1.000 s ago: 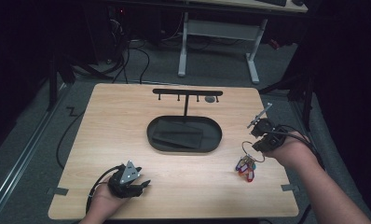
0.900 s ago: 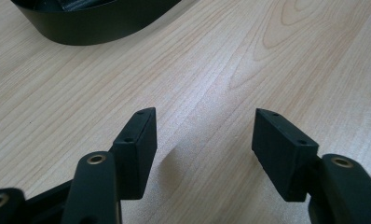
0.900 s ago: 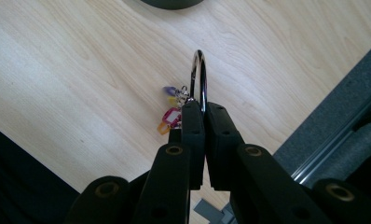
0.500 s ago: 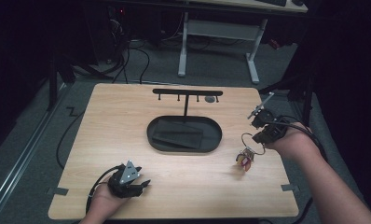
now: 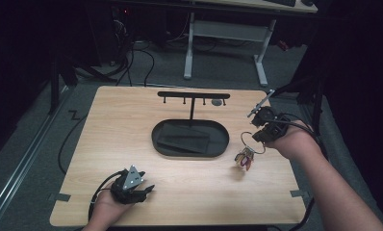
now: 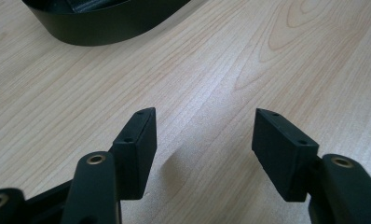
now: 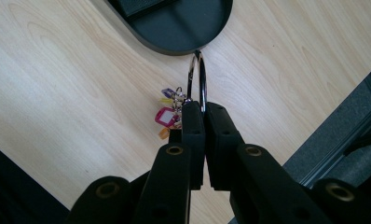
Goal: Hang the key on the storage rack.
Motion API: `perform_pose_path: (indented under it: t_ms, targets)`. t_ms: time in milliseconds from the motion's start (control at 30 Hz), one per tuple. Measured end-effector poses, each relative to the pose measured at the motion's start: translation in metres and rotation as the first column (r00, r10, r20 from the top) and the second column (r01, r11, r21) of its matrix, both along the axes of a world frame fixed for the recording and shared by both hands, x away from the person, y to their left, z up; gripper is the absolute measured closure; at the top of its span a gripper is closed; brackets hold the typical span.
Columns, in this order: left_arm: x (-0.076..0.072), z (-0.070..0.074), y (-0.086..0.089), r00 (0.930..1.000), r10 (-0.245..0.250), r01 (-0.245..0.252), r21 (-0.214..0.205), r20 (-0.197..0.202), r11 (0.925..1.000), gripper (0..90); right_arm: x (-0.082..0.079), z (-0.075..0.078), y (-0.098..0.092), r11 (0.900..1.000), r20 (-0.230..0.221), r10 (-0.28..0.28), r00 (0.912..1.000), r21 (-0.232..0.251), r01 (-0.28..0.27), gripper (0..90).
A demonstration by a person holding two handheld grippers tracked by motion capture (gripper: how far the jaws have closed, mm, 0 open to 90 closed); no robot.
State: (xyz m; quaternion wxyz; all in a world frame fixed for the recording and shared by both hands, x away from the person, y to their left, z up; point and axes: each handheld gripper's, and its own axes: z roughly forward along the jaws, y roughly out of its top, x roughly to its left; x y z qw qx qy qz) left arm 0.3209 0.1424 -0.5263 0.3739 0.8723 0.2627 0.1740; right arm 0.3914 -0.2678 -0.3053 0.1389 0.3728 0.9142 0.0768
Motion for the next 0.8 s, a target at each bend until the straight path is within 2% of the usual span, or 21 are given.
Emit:
perform_pose_path:
  t_ms: [167, 667, 800]
  targets:
    - [0.000, -0.001, 0.000, 0.9999, -0.003, 0.004, 0.010, -0.016, 0.9999, 40.5, 0.005, 0.004, 0.005, 0.9999, 0.014, 0.012, 0.9998, 0.002, -0.012, 87.5]
    - [-0.001, 0.000, 0.005, 0.9999, 0.004, -0.004, -0.010, -0.010, 0.9999, 40.5, 0.025, 0.012, 0.030, 0.9991, 0.028, 0.037, 0.9989, 0.020, -0.037, 87.6]
    - [-0.001, -0.001, 0.006, 0.9999, 0.002, -0.002, -0.005, -0.015, 1.0000, 40.5, 0.032, 0.014, 0.038, 0.9988, 0.033, 0.042, 0.9986, 0.024, -0.043, 87.5]
